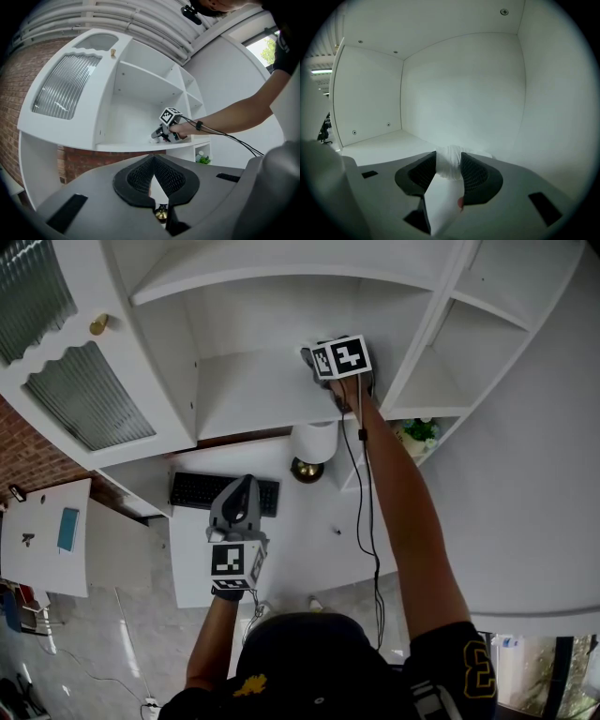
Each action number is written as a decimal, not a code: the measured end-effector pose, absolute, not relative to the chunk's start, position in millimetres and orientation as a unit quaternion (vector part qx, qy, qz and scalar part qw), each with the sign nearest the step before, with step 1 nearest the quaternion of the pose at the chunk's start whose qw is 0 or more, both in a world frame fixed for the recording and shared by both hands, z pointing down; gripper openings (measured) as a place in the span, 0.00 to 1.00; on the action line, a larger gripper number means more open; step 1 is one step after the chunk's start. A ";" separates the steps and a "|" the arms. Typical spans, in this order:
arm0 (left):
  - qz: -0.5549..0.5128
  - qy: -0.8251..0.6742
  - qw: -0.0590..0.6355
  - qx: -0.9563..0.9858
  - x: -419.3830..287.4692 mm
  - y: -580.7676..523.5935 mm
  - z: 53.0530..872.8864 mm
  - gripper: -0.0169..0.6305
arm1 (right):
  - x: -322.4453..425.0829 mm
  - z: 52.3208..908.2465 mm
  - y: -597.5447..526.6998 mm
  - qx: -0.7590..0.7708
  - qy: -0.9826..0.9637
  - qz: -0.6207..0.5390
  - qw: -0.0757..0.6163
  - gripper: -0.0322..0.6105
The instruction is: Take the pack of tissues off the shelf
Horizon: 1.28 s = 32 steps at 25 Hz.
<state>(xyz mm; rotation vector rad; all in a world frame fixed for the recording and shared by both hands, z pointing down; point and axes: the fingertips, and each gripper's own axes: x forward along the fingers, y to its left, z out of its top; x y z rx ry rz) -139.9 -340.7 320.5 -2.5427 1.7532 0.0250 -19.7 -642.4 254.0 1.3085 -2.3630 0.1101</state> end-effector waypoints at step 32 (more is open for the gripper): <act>0.012 0.569 0.054 -0.821 -151.7 -312.4 294.3 0.05 | -12.1 186.4 -572.0 0.488 -0.862 -0.023 0.132 0.31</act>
